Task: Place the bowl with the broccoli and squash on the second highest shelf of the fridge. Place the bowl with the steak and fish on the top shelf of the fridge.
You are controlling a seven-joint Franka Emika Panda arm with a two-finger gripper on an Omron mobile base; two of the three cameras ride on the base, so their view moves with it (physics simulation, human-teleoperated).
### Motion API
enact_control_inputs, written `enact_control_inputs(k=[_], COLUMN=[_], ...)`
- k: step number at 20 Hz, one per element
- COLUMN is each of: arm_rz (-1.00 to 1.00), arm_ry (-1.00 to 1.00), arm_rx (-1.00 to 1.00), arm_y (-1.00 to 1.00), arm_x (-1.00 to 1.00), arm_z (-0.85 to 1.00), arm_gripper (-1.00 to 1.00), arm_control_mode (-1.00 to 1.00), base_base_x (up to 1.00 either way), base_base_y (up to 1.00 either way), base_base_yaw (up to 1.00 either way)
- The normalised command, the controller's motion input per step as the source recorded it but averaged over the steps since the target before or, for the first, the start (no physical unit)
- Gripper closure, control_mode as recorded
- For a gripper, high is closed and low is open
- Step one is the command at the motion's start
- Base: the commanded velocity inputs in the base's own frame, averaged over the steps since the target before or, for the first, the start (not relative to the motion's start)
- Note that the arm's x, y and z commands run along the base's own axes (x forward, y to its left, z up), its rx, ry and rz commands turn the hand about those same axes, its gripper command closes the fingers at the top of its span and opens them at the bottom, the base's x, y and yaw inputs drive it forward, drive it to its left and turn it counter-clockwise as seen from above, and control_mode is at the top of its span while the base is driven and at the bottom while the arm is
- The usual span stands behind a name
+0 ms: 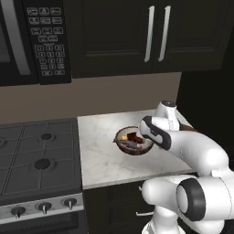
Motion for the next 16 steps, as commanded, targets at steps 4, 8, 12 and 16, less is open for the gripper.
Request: enact_control_inputs(k=[4,8,12,16], arm_rz=[0.00,-0.02,-0.01,-0.01], arm_ry=[0.00,0.00,0.00,0.02], arm_rx=[0.00,0.00,0.00,0.00], arm_y=[0.00,0.00,0.00,0.00], arm_x=[0.24,0.29,0.34,0.13], arm_z=[-0.24,-0.27,-0.24,-0.32], arm_gripper=[-1.00,-1.00,-1.00,1.00], arm_control_mode=[-1.00,-1.00,-1.00,-1.00], base_base_x=[0.00,0.00,0.00,0.00], base_base_y=[0.00,0.00,0.00,0.00], base_base_yaw=[0.00,0.00,0.00,0.00])
